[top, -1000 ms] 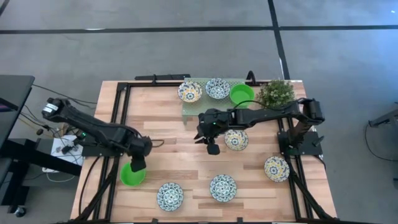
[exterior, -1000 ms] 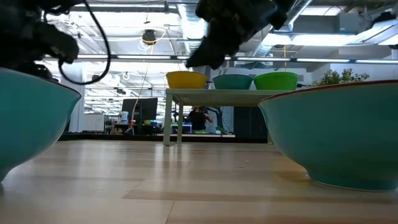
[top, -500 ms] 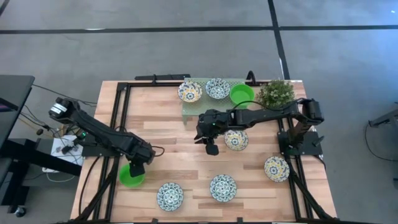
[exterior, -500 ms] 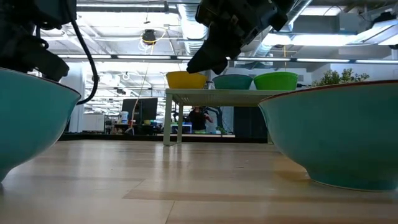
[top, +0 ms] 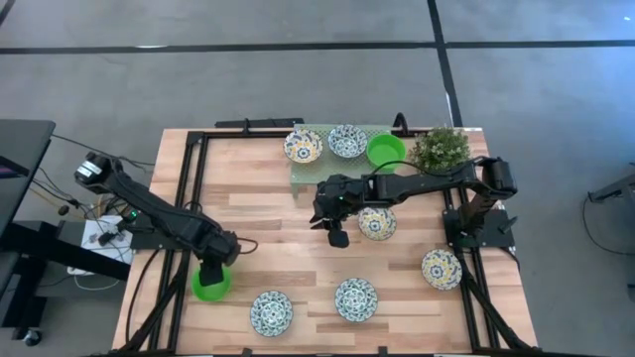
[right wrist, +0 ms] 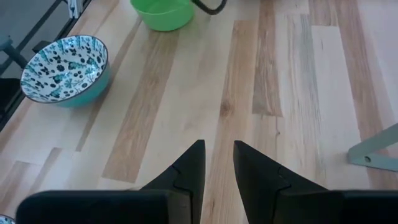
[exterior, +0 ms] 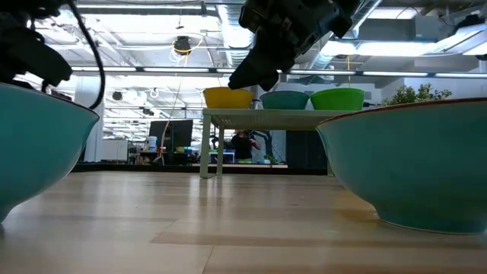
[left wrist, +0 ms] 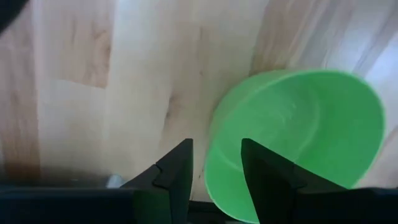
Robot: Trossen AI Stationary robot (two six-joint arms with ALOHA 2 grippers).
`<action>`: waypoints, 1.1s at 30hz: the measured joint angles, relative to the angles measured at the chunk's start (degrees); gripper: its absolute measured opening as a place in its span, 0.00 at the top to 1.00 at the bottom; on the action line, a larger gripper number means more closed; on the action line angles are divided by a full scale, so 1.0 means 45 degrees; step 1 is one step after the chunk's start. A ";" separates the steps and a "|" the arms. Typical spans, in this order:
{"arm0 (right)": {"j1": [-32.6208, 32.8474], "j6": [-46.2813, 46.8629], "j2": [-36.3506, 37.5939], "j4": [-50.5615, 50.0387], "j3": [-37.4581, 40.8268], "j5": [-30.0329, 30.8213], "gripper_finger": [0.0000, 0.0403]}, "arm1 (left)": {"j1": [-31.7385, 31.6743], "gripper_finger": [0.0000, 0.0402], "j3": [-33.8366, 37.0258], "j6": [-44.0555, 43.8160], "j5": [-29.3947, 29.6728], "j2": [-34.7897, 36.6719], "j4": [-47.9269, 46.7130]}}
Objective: Pick & Place Mini bowls
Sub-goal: Stack the right green bowl on top of the other green bowl on the shelf
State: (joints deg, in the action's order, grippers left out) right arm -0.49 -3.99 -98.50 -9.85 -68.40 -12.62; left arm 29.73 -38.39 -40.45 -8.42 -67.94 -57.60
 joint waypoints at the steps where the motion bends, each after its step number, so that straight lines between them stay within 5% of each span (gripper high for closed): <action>1: 0.0000 0.0000 0.0000 0.0000 0.0000 0.0000 0.80 | 0.0192 0.66 0.0013 -0.0018 0.0013 -0.0051 0.0004; 10: 0.0043 -0.0551 0.0000 0.0093 0.0000 -0.0189 0.80 | 0.0588 0.67 0.0931 -0.0417 0.1063 -0.0520 0.0541; 18: 0.0993 -0.6150 0.0005 0.0425 0.0000 -0.0237 0.80 | -0.0105 0.94 0.0346 -0.0476 0.1204 -0.0318 0.1361; 22: 0.1480 -0.7893 0.0005 0.1125 0.0000 -0.0223 0.80 | -0.0736 0.97 0.0097 -0.0791 0.1204 -0.0311 0.1519; 33: 0.2045 -0.7136 -0.0029 0.2531 0.0000 -0.0194 0.79 | -0.4392 0.98 -0.0463 -0.2146 0.1675 -0.0321 0.4414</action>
State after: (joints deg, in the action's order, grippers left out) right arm 8.71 -36.10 -98.63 1.54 -68.40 -13.50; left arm 9.97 -40.47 -50.11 -0.89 -69.38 -37.74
